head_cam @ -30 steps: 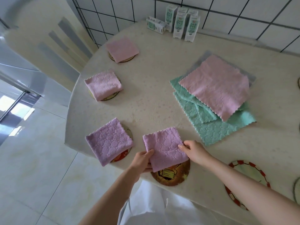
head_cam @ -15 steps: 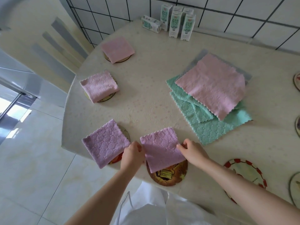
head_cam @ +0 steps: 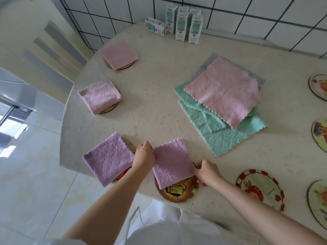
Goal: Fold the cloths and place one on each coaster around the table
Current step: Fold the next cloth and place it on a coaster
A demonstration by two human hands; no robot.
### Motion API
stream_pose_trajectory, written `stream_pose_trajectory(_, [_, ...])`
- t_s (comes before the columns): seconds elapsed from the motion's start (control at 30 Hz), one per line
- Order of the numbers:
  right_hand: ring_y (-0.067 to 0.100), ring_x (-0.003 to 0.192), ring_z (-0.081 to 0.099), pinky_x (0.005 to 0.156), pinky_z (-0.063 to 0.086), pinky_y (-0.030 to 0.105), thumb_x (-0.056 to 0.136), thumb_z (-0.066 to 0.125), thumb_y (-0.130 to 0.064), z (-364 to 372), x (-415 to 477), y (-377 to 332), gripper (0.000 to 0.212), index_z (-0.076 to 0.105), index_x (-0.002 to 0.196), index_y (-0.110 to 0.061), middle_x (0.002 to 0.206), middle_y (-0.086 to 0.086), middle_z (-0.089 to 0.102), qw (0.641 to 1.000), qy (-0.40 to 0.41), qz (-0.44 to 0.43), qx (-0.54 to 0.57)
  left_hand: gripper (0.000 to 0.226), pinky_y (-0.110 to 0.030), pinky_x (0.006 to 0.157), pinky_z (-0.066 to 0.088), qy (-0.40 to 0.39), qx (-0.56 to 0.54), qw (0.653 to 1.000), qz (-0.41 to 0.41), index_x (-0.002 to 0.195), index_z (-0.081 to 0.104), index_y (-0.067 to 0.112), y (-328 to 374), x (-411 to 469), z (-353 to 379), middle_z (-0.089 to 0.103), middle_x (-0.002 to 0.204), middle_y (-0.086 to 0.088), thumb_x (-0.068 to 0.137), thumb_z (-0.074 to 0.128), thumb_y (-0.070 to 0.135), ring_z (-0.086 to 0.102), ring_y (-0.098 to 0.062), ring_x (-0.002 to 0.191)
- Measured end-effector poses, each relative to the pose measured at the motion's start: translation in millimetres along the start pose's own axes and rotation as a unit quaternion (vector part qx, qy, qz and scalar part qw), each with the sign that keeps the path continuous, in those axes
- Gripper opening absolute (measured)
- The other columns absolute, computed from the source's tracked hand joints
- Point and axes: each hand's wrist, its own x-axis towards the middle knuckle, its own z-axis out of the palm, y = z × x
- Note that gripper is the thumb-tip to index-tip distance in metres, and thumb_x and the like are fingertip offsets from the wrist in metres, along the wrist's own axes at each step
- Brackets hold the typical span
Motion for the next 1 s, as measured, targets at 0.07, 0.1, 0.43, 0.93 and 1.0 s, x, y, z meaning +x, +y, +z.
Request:
stream_pose_trajectory(0.07, [0.021, 0.041, 0.056, 0.038, 0.046, 0.024, 0.082, 0.067, -0.026, 2.1, -0.3, -1.5, 0.025, 0.064, 0.076, -0.002, 0.061, 0.014, 0.065, 0.994, -0.009, 0.034, 0.102, 0.016, -0.029, 0.066, 0.041, -0.006, 0.003, 1.0, -0.018, 0.1, 0.057, 0.004, 0.8, 1.7, -1.7, 0.06, 0.099, -0.01, 0.084, 0.055, 0.004, 0.05, -0.021, 0.083])
stream_pose_trajectory(0.1, [0.021, 0.041, 0.054, 0.041, 0.046, 0.024, 0.081, 0.068, -0.022, 3.8, 1.0, -1.2, 0.022, 0.064, 0.074, -0.001, 0.057, 0.013, 0.062, 0.987, -0.015, 0.049, 0.15, 0.016, -0.03, 0.064, 0.042, -0.013, 0.006, 1.0, -0.025, 0.099, 0.059, 0.004, 2.0, 2.0, -3.0, 0.06, 0.094, -0.009, 0.083, 0.056, 0.005, 0.051, -0.021, 0.082])
stream_pose_trajectory(0.43, [0.019, 0.054, 0.047, 0.053, 0.039, 0.027, 0.086, 0.064, -0.01, -17.7, -6.4, 3.8, 0.011, 0.064, 0.075, -0.006, 0.059, 0.007, 0.052, 0.955, -0.061, 0.067, 0.283, 0.01, -0.036, 0.076, 0.059, -0.08, -0.255, 0.959, -0.093, 0.081, 0.07, 0.009, -11.2, -3.4, -19.0, 0.068, 0.075, -0.009, 0.075, 0.066, 0.002, 0.065, -0.022, 0.074])
stream_pose_trajectory(0.93, [0.014, 0.054, 0.061, 0.056, 0.053, 0.025, 0.086, 0.066, -0.021, 3.1, -24.8, 58.5, 0.016, 0.064, 0.072, -0.014, 0.063, 0.003, 0.065, 0.987, 0.0, 0.011, 0.163, 0.013, -0.026, 0.066, 0.051, -0.074, -0.167, 0.982, -0.043, 0.087, 0.071, 0.018, -46.0, -53.0, 16.0, 0.071, 0.077, 0.003, 0.075, 0.076, 0.019, 0.066, -0.015, 0.074])
stream_pose_trajectory(1.0, [0.009, 0.048, 0.058, 0.048, 0.047, 0.016, 0.085, 0.067, -0.025, 4.2, -25.7, 58.0, 0.02, 0.062, 0.067, -0.017, 0.056, -0.002, 0.064, 0.992, 0.023, 0.001, 0.123, 0.014, -0.019, 0.06, 0.044, -0.054, -0.149, 0.987, -0.033, 0.089, 0.07, 0.016, -44.9, -54.1, 16.6, 0.07, 0.079, 0.003, 0.077, 0.075, 0.019, 0.064, -0.013, 0.075])
